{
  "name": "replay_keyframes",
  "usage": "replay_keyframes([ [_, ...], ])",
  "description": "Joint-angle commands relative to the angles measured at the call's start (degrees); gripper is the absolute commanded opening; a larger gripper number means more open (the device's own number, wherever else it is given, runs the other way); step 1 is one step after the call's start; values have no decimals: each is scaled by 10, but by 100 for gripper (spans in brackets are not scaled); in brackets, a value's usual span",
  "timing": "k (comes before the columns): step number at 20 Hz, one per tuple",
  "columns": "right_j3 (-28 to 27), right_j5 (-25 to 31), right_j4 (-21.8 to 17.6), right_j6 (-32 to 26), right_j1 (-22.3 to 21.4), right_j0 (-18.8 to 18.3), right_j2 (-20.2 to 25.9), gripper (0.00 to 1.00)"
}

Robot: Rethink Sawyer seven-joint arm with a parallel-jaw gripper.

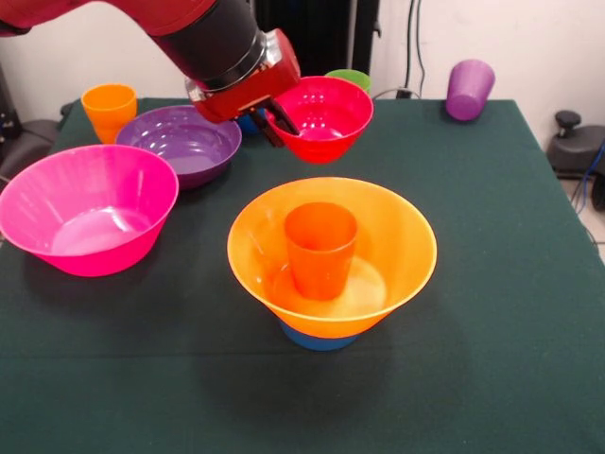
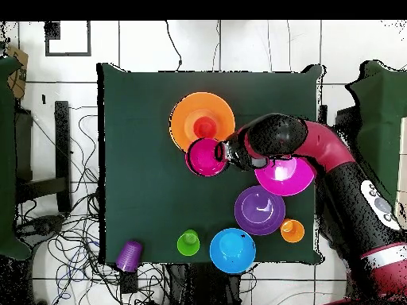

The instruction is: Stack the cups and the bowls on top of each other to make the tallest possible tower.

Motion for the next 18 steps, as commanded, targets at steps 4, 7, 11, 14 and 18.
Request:
replay_keyframes([
  [4,14,-69,-38,-60,27,14,-9,0],
  [7,11,-77,-38,-63,38,14,-11,0],
  [11,11,-67,-33,-64,25,9,-11,0],
  [14,17,-63,-28,-61,22,6,-10,0],
  [18,4,-54,-24,-66,31,9,-10,0],
])
